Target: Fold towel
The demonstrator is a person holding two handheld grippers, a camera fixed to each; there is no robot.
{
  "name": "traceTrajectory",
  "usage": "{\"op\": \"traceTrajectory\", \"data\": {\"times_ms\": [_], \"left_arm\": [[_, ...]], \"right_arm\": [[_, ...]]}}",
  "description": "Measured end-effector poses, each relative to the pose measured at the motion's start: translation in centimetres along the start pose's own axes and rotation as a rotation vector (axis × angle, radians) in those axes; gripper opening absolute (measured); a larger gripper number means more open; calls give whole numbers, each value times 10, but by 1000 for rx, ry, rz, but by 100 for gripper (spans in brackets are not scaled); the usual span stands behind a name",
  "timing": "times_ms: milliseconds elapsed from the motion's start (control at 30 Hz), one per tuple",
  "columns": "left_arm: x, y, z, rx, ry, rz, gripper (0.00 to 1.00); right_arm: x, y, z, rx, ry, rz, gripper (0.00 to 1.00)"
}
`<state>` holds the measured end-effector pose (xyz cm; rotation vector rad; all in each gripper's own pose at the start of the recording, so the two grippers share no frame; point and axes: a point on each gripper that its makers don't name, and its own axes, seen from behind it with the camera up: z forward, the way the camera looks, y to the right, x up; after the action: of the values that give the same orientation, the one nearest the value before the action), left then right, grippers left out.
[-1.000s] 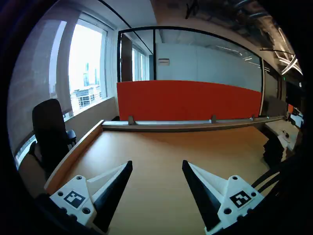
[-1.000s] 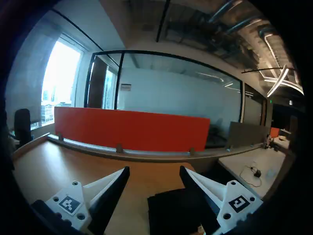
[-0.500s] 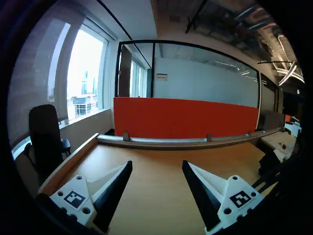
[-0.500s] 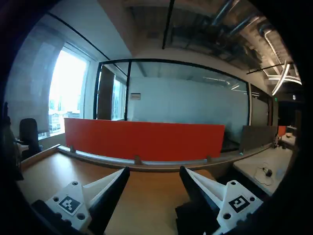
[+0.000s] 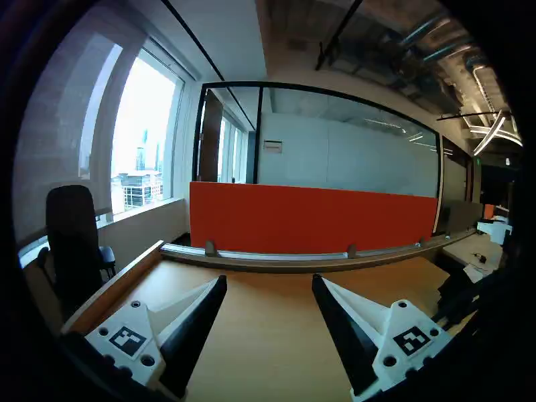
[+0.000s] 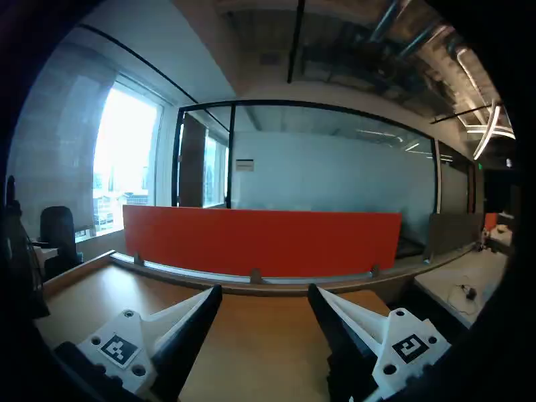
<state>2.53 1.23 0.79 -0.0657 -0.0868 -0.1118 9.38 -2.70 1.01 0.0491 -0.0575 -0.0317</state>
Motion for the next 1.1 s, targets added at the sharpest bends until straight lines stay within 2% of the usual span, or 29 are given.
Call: {"op": "traceTrajectory", "data": {"times_ms": [267,567,767,900,1100], "left_arm": [[11,6,1,-11,58,-21,94],[5,4,2,1,106,12,94],[-16,-5,1,10,125,22,94],[-35,-11,-1,22,132,48,94],[-68,-10,-2,21,134,88,94]], "right_arm": [[2,-11,0,9,-15,-5,99],[0,-21,-7,23,-28,19,99],[1,-22,-12,1,-14,26,99],[-7,-25,-13,-3,-10,26,99],[-24,-33,-14,-1,-11,36,100]]}}
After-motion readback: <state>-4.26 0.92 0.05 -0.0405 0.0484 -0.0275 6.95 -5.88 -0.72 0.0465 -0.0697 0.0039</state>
